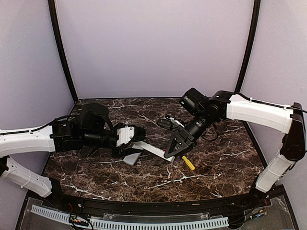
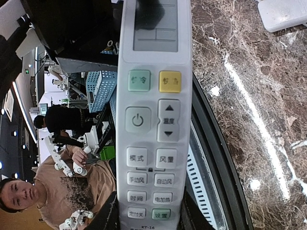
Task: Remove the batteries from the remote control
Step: Pass from the right arm to the left
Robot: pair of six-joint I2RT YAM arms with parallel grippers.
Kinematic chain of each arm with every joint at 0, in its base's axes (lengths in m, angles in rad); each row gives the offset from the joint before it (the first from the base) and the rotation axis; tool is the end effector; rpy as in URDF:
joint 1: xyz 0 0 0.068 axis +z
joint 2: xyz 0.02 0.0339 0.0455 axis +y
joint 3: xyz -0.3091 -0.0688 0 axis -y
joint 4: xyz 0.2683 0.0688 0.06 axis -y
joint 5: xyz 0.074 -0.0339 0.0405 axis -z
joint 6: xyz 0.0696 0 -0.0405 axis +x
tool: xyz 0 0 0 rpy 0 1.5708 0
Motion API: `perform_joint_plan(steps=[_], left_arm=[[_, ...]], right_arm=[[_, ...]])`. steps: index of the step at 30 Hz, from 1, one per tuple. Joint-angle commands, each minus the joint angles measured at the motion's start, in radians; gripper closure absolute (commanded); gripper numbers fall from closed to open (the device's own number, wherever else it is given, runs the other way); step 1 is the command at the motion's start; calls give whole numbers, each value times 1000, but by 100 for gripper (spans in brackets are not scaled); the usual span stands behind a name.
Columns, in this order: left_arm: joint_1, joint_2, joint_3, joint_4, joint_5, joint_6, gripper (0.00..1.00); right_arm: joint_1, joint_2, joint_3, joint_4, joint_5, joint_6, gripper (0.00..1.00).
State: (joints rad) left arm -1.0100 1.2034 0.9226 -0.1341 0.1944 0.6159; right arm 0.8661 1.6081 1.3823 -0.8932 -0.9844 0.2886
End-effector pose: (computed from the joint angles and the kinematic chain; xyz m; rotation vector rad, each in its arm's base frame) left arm 0.1554 -0.2727 0.3279 1.5408 1.2830 -0.4468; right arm 0.1862 0.3084 0.3196 1.0314 -2.3641 -1.4713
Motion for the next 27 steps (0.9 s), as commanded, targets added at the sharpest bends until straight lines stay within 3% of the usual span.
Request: perform_joint_plan(steps=[1, 10, 15, 22, 27], left_arm=[[-20, 17, -28, -1, -31, 13, 53], [-55, 33, -29, -2, -68, 13, 71], [-83, 34, -31, -12, -72, -4, 84], [-96, 24, -31, -35, -24, -65, 99], [-96, 26, -20, -81, 16, -158, 100]], right_arm=[[10, 13, 43, -29, -29, -40, 87], [8, 26, 55, -54, -20, -69, 88], [8, 21, 57, -64, 22, -83, 83], [-24, -24, 45, -2, 110, -62, 50], [-79, -85, -10, 112, 122, -5, 33]])
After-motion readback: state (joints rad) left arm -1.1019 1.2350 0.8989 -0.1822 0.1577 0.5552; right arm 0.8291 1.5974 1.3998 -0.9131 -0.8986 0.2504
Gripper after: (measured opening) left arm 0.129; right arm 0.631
